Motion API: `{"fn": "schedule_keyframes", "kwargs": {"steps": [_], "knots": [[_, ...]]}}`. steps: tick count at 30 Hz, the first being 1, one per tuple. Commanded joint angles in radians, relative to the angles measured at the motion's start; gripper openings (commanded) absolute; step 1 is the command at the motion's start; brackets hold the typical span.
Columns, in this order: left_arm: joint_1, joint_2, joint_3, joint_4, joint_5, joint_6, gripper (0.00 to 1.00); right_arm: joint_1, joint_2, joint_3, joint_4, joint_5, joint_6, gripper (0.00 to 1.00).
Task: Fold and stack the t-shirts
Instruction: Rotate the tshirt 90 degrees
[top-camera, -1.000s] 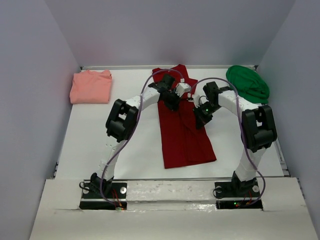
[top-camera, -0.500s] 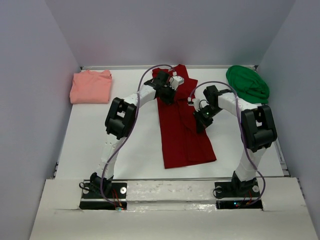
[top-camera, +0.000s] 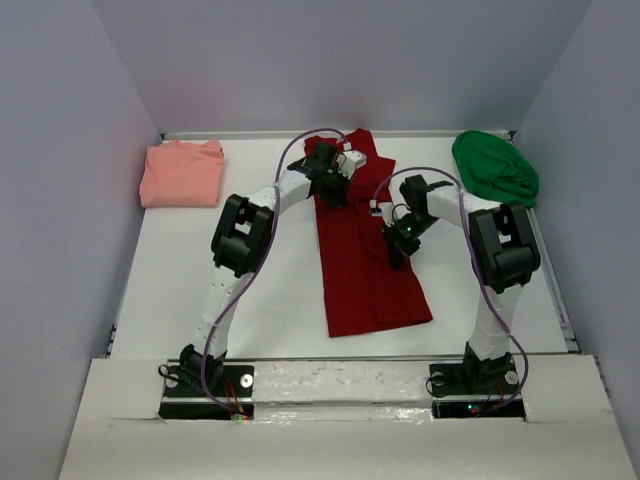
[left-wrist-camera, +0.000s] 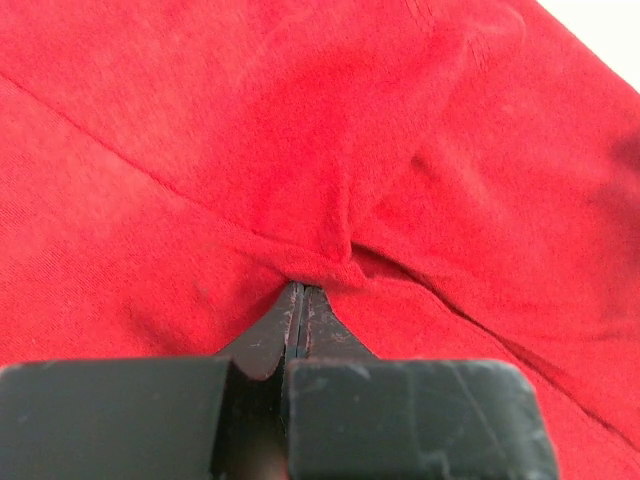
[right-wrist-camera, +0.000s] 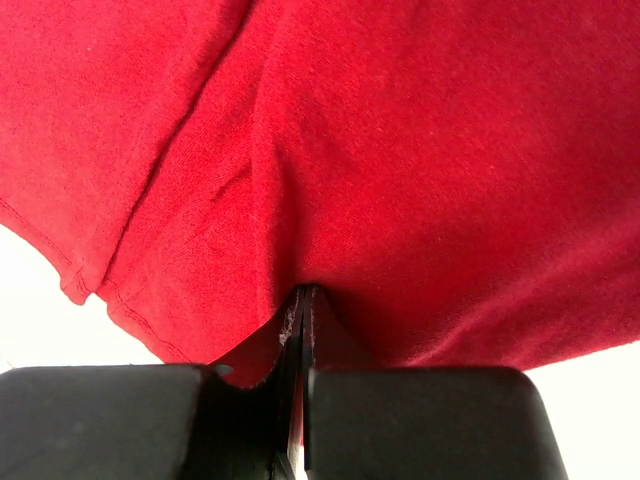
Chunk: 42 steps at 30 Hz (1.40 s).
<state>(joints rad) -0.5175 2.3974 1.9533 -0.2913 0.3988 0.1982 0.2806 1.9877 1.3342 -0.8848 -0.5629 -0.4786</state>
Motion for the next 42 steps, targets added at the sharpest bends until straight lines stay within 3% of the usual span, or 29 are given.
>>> {"fn": "schedule_keyframes", "kwargs": {"steps": [1, 15, 24, 30, 39, 42], "knots": [[-0.004, 0.037, 0.055, 0.011, -0.037, -0.008, 0.0, 0.025, 0.028, 0.022, 0.067, 0.037, -0.02, 0.0], [0.045, 0.075, 0.205, -0.049, -0.213, 0.014, 0.0, 0.034, 0.098, 0.149, 0.061, 0.081, -0.025, 0.0], [0.07, 0.103, 0.24, -0.013, -0.248, 0.041, 0.0, 0.034, 0.187, 0.342, 0.032, 0.135, -0.031, 0.0], [0.103, 0.157, 0.418, -0.043, -0.261, 0.049, 0.0, 0.034, 0.24, 0.453, -0.051, 0.113, -0.028, 0.0], [0.111, -0.055, 0.222, -0.019, -0.229, 0.063, 0.0, 0.034, 0.084, 0.336, -0.126, 0.117, -0.045, 0.0], [0.111, -0.139, 0.139, 0.001, -0.203, 0.066, 0.0, 0.034, 0.007, 0.336, -0.232, 0.028, -0.063, 0.0]]}}
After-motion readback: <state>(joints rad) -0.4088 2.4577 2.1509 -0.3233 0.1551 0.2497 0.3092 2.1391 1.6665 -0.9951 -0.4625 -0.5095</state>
